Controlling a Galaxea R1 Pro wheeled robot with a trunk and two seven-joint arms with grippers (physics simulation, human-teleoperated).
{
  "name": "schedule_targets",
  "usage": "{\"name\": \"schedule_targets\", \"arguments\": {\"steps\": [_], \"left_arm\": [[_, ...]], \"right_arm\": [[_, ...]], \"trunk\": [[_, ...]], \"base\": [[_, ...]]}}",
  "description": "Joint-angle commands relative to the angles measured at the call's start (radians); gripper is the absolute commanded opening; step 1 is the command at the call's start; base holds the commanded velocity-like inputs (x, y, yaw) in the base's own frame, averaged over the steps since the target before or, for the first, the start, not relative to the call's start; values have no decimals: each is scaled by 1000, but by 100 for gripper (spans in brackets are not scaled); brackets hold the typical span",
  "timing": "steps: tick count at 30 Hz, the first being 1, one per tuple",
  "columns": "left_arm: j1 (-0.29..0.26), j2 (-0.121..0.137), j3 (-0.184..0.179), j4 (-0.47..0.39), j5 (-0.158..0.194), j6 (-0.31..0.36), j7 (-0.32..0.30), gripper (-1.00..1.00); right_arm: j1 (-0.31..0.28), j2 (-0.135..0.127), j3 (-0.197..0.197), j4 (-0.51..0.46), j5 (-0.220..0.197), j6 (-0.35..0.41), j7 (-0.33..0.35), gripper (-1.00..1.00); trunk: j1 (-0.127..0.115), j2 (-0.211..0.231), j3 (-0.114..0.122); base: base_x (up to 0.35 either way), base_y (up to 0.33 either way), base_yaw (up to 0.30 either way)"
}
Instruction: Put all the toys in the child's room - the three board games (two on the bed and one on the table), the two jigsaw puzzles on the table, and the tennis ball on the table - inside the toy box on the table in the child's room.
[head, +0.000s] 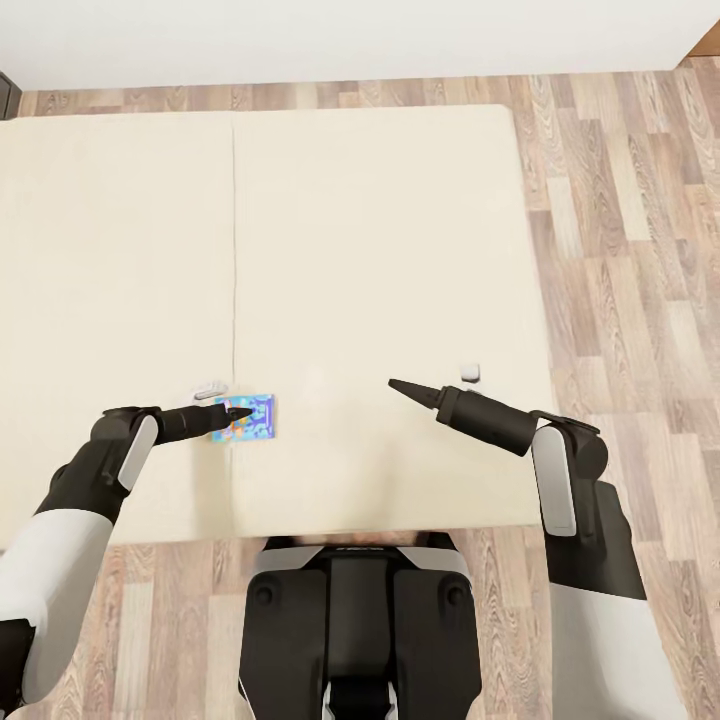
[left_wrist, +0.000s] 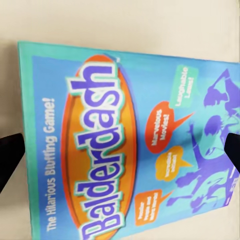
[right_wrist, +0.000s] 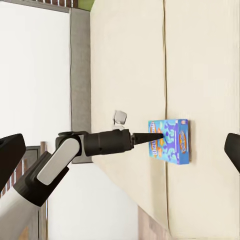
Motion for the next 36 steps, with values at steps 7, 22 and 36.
{"name": "schedule_targets", "arguments": {"steps": [7, 22, 36], "left_arm": [[0, 0, 2, -1, 1, 7, -3, 100], [0, 0, 2, -1, 1, 7, -3, 100], [0, -1, 2, -1, 1, 4, -1, 100]], "right_arm": [[-1, 1, -1, 0, 5, 3, 7, 100], [-2, 2, 3, 0, 7, -1, 2, 100], [-2, 1, 3, 0, 10, -1, 1, 100]], "trunk": [[1, -2, -1], [1, -2, -1], [1, -2, -1]], "base": [[0, -115, 0], [0, -94, 0], [0, -150, 17]]}}
